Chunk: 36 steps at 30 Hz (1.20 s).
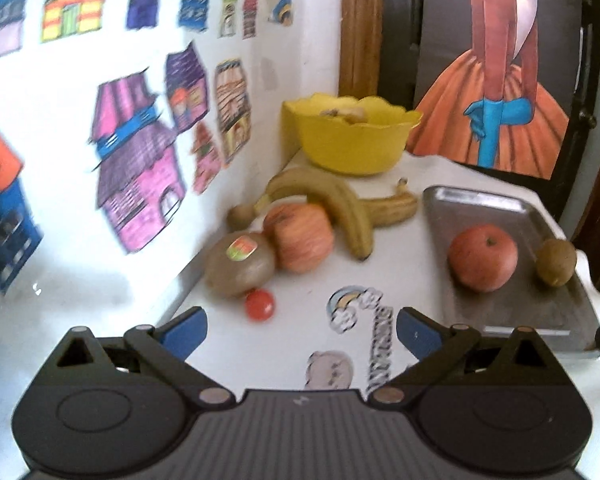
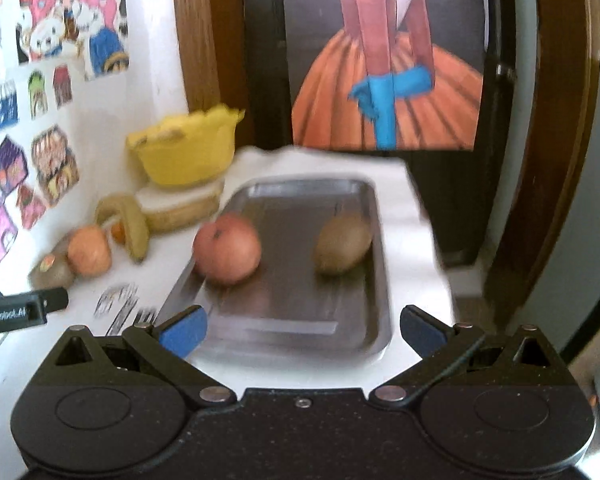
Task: Organize fruits
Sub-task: 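Withdraw both tools from the tray toward the remaining fruit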
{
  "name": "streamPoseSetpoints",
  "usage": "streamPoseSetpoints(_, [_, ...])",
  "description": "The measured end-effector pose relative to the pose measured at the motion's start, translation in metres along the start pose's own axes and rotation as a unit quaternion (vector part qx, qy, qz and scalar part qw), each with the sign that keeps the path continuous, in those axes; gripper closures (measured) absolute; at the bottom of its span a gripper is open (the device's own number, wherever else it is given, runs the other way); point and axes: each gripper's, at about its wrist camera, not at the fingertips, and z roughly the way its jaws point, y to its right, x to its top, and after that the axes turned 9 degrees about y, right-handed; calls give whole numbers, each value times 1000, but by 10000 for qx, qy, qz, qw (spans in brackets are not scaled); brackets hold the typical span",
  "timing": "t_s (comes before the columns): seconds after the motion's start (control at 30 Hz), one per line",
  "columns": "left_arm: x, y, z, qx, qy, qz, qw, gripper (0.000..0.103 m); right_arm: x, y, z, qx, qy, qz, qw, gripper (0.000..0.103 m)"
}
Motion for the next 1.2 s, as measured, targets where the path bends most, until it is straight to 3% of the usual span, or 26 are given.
streamPoseSetpoints(0.3, [-21, -19, -9, 238, -302, 50, 9992, 1, -16, -27, 7, 138, -689, 328, 9970, 1])
streamPoseSetpoints(0.53, [-26, -29, -3, 450, -462, -51, 9979, 1, -12, -54, 31, 192, -1068, -183, 9939, 1])
streamPoseSetpoints(0.97, [-16, -36, 7, 508, -451, -327, 9972, 1, -5, -76, 42, 549, -1102, -518, 9910, 1])
streamPoseSetpoints(1.2, [-3, -31, 23, 545, -322, -464, 9969, 1, 4, -84, 47, 1056, -612, -1010, 9874, 1])
